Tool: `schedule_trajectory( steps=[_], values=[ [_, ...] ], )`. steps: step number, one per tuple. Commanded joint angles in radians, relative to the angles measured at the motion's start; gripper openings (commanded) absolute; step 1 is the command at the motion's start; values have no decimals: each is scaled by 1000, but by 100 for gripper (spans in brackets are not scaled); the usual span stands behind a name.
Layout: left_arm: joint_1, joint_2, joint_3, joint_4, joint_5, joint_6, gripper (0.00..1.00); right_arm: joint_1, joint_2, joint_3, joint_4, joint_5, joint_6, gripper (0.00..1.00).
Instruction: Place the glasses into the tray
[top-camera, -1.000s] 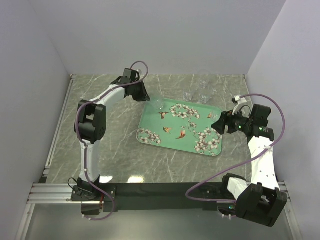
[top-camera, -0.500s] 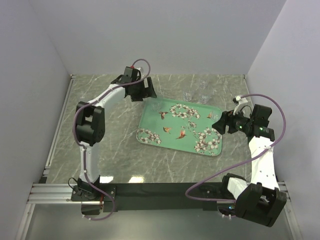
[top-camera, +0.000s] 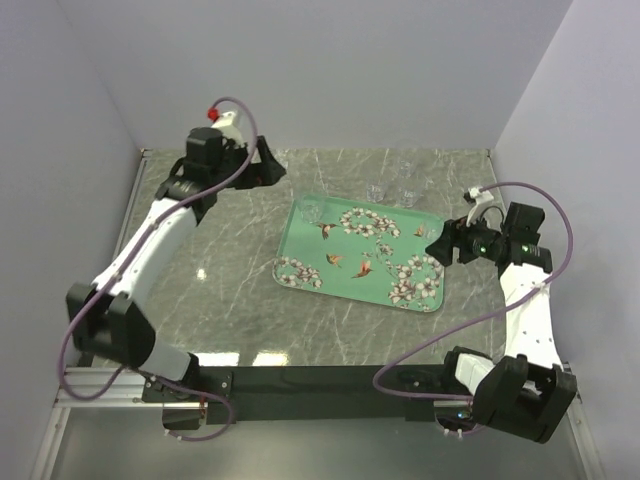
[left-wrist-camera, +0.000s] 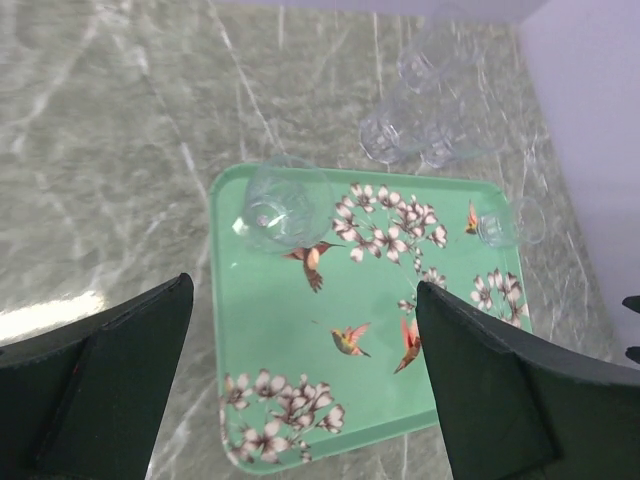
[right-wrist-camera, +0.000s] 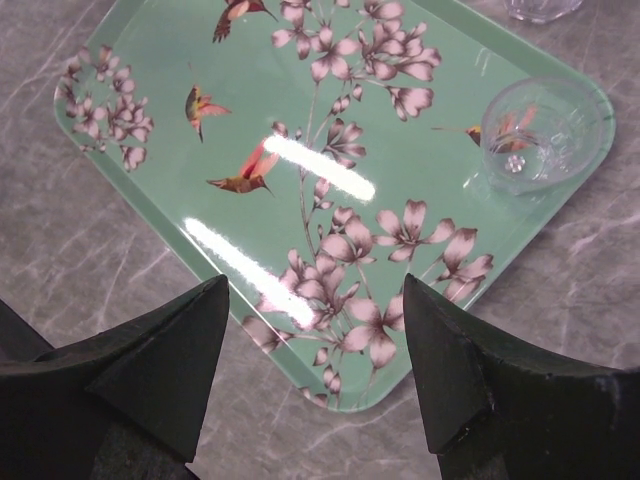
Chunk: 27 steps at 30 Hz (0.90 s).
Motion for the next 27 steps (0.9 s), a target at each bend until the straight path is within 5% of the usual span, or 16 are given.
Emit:
schedule_trajectory(
  steps=[1,14,27],
  values=[
    [53,-118,-113,55,-14,26,99,13,36,106,-53,-13,-83,77],
    [94,-533,-455,52,-207,135,99,277,292,468,-139,180,-128,77],
    [94,-647,-564,37,-380,189,99,519,692,901,-181,425,-68,77]
  ],
)
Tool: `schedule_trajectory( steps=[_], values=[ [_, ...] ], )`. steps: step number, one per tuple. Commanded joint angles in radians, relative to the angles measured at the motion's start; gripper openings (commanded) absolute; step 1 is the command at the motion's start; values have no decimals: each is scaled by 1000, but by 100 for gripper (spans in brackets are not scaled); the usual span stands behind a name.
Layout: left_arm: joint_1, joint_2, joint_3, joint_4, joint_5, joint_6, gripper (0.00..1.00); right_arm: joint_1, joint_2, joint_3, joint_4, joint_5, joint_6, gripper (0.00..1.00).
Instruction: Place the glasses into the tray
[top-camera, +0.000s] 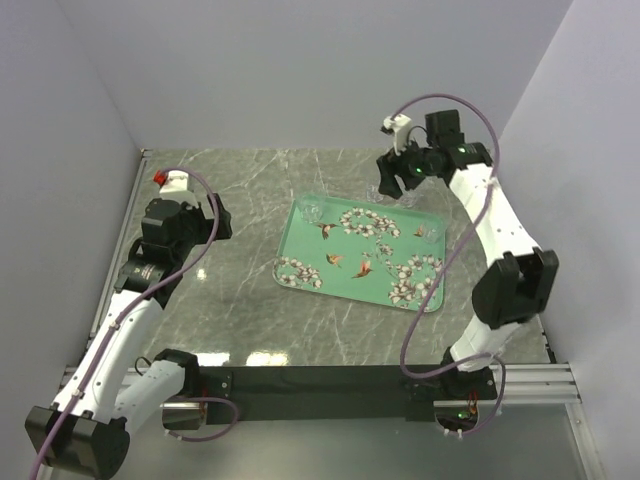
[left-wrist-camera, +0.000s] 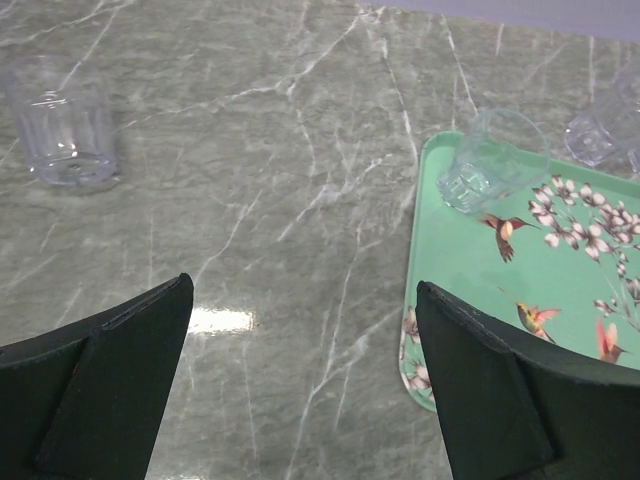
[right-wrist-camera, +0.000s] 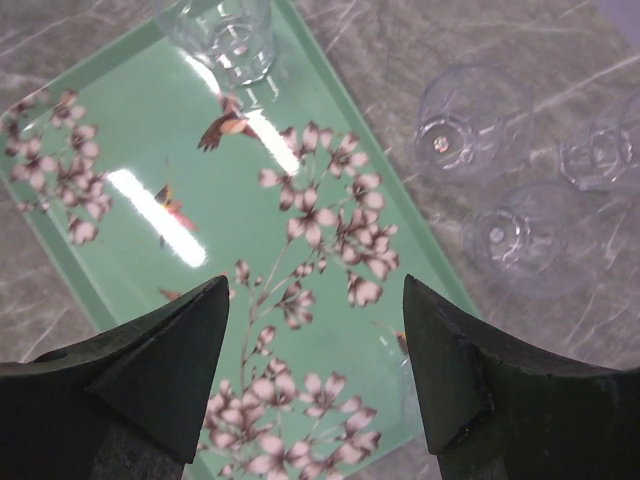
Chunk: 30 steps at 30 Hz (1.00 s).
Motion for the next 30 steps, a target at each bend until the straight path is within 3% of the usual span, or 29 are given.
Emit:
schedule_trajectory(
  steps=[1,7,20,30],
  values=[
    [2,-14,4,15,-48,22,99,43,92,120,-17,99,32,77],
    [2,-14,4,13,-54,22,99,106,262,306,-34,199,62,77],
    [2,-13,2,17,-54,24,99,146,506,445,13,361,147,75],
    [2,-10,1,17,-48,24,99,153,593,464,64,411,166,62]
  ],
)
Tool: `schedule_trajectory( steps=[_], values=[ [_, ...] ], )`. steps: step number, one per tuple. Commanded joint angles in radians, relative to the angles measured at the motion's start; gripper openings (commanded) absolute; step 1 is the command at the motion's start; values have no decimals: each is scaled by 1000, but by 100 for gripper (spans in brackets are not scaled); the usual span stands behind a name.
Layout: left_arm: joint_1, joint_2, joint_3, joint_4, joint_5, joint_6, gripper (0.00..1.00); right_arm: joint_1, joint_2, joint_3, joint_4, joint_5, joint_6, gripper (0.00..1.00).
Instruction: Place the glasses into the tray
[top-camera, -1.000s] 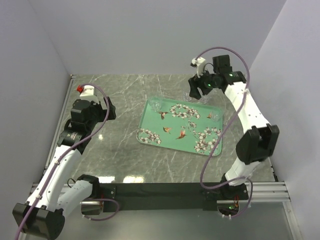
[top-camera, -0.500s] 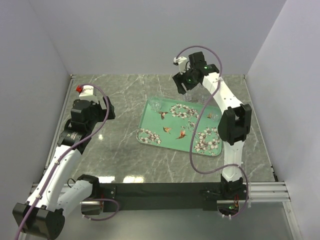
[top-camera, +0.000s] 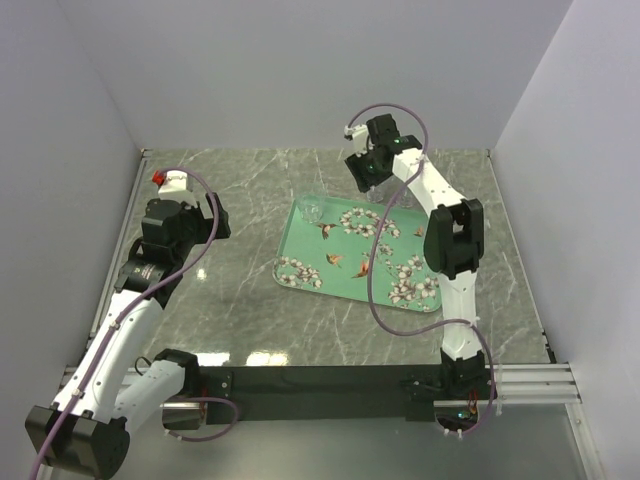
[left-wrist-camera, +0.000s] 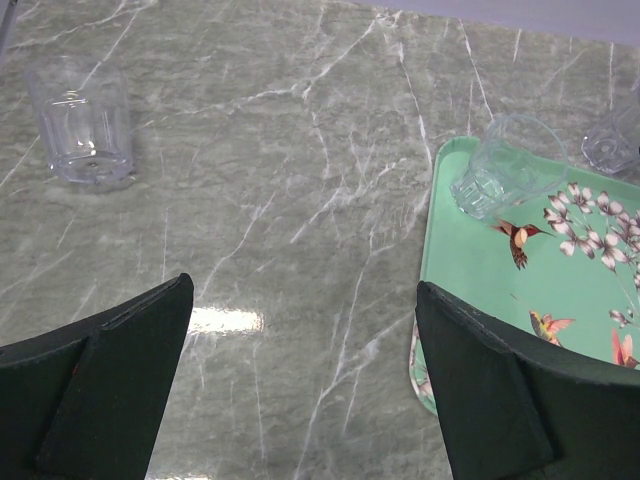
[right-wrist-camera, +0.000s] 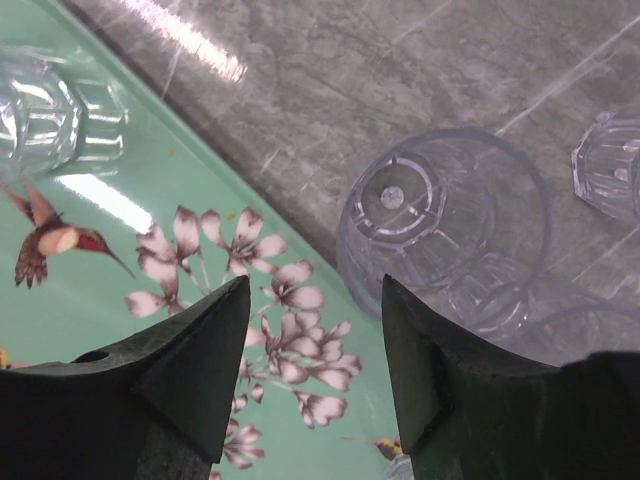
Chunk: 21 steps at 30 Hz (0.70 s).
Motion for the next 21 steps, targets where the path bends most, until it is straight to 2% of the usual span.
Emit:
schedule_trajectory(
  steps=[1,7,9,10,11,14,18,21],
  values=[
    [2,-10,1,18,-8,20,99,8,21,60,50,37,15,61],
    [2,-7,-1,18,-7,20,99,9,63,86,57,54,0,48],
    [2,-8,1,18,-8,20,99,9,73,90,58,56,-6,41],
    [2,-8,1,16,-8,20,99,8,75,92,60,60,-8,36],
    [2,-8,1,16,-11,19,99,9,77,92,64,62,-12,26],
    [2,-14,-4,21,-14,16,99,9,75,89,75,62,-23,10],
    [2,-19,-7,22,-17,17,99,9,67,87,83,56,-40,0],
    [3,-17,-5,22,-21,17,99,9,50,83,90,45,-55,0]
  ],
)
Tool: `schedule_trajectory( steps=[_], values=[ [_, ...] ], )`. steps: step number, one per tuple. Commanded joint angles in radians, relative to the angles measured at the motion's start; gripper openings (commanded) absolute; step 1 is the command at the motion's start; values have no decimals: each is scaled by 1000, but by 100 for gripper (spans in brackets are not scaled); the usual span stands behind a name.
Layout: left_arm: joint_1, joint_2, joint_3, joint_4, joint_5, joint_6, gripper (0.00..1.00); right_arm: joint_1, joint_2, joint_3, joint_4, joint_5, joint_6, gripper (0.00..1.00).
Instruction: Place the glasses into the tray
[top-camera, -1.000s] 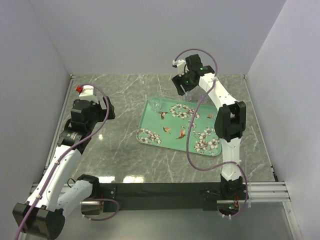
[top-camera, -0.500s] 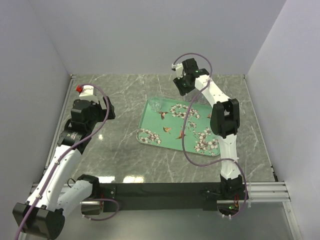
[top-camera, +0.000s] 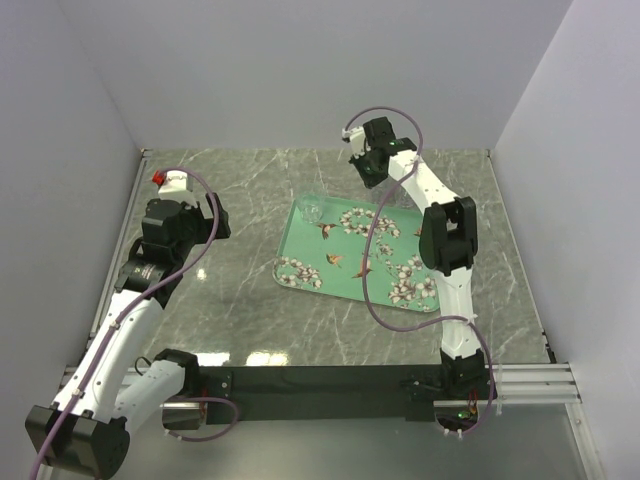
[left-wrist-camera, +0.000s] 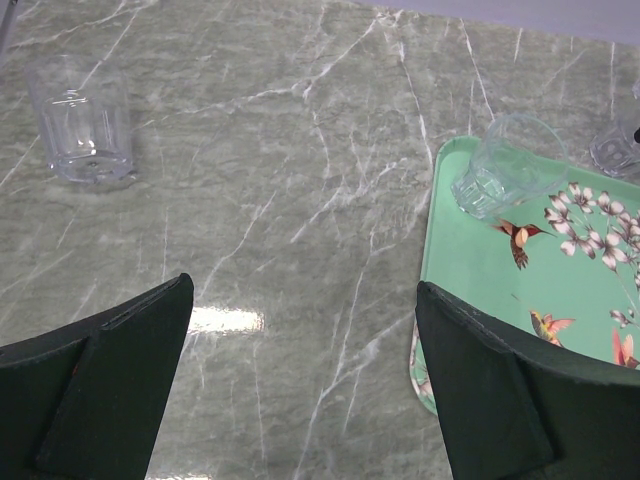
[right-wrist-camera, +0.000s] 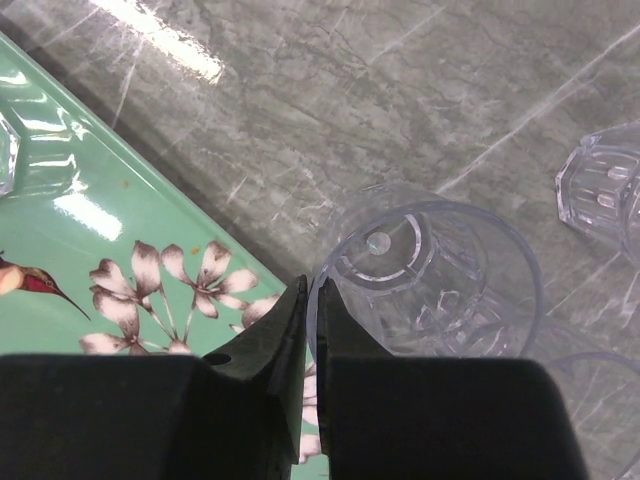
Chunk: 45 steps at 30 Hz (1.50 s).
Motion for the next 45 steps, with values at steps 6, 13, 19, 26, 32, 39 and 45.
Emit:
schedule_trajectory(
  steps=[6,13,19,26,32,39,45],
  values=[
    [2,-20,-4,22,-24,18,99,7,-114,-11,94,-49,-66,0],
    [3,-26,-5,22,-32,18,99,7,-247,-166,188,-109,-75,0],
    [3,-33,-8,25,-35,18,99,7,-315,-232,189,-143,-73,0],
    [3,-38,-8,25,-38,18,99,7,-413,-367,209,-169,-80,0],
    [3,-44,-11,26,-40,18,99,6,-514,-521,243,-174,-83,0],
    [3,-47,-11,28,-41,18,100,-13,-591,-672,277,-163,-80,0],
    [3,-47,-12,30,-43,16,99,-51,-617,-754,287,-167,-75,0]
  ],
)
